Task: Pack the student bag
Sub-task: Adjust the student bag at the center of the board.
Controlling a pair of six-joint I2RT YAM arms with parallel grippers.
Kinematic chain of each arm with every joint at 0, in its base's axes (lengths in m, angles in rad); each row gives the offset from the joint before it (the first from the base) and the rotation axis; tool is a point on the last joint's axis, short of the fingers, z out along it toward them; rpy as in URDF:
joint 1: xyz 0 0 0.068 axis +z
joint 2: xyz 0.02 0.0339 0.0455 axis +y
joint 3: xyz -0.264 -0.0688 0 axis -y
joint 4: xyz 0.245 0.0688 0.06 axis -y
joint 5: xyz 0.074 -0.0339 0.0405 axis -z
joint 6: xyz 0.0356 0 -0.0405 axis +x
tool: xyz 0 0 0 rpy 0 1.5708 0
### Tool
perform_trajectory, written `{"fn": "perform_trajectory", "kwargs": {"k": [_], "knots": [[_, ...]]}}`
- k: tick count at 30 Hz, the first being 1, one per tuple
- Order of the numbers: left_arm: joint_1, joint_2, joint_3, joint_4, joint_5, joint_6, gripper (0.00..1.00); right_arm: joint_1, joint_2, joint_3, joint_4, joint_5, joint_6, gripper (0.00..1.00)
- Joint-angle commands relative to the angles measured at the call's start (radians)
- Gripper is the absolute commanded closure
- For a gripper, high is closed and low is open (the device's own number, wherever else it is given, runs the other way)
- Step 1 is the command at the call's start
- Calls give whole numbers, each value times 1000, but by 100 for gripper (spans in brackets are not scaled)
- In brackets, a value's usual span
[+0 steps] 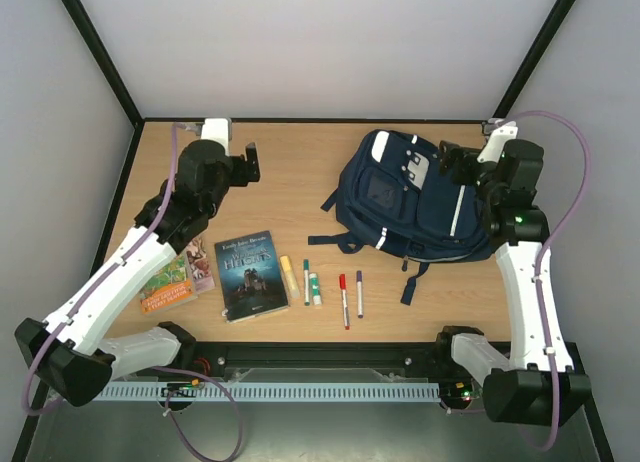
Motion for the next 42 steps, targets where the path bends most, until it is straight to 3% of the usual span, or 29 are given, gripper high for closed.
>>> {"fn": "perform_trajectory", "kwargs": {"k": [1, 8, 16, 24, 29, 37, 42], "knots": [[34, -3, -79, 64, 103, -15, 4, 13, 17, -46, -15, -45, -47, 0], [-7, 35, -190, 114, 244, -57, 7, 25, 50, -143, -58, -42, -138, 0], [-197, 188, -214, 189, 333, -159, 10, -24, 124, -231, -136, -73, -249, 1], [-377, 484, -84, 232, 396, -222, 14, -159, 251, -200, -300, -106, -454, 10], [-430, 661, 27, 233, 467, -276, 15, -269, 331, -173, -376, -88, -554, 2], [-478, 839, 176, 214, 552, -330, 18, -398, 439, -147, -389, -58, -613, 0], [-481, 921, 260, 180, 550, -338, 5, -409, 459, -175, -369, -46, -646, 0]]}}
